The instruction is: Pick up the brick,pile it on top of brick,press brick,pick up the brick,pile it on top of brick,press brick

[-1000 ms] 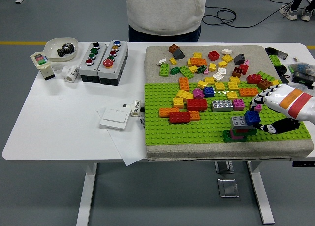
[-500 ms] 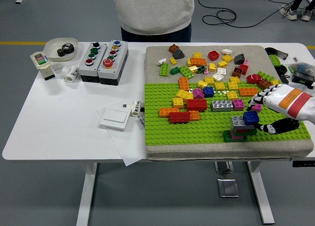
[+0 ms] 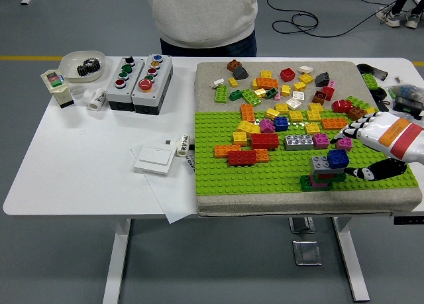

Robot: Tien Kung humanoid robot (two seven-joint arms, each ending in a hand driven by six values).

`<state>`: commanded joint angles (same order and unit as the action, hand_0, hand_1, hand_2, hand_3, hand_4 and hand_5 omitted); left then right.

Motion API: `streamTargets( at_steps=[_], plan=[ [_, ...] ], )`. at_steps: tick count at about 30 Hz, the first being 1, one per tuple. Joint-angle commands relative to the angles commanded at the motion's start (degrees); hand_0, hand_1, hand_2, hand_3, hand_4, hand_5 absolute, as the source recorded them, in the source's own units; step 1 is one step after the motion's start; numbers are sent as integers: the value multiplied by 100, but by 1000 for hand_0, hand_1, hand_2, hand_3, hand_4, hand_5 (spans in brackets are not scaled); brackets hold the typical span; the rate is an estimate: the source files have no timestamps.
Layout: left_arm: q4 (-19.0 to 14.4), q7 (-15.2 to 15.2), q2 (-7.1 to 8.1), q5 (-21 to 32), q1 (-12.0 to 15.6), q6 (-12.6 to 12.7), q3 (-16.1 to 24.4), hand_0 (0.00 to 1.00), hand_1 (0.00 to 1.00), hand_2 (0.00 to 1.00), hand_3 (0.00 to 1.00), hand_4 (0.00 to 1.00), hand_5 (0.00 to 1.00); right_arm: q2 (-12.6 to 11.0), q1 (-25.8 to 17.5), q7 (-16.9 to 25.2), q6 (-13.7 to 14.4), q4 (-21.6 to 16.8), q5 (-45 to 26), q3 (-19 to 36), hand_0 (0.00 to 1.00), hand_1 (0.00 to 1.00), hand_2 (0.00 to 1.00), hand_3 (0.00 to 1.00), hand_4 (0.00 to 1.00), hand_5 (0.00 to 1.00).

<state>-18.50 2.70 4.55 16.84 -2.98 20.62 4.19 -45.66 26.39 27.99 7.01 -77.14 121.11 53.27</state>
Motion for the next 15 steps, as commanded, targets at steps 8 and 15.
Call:
streamTargets(
  at_steps=[8,15],
  plan=[
    [6,-15,2,-54,28,3,28,618,722,688,553,568,608,1,-531,-78,313,-432,-493,617,724,743,820,853,802,419],
    [5,-30,11,-99,39,7,44,617,721,689,553,568,608,24,-995,-6,283,-712,-837,925,725,728,781,734,774,431]
  ],
)
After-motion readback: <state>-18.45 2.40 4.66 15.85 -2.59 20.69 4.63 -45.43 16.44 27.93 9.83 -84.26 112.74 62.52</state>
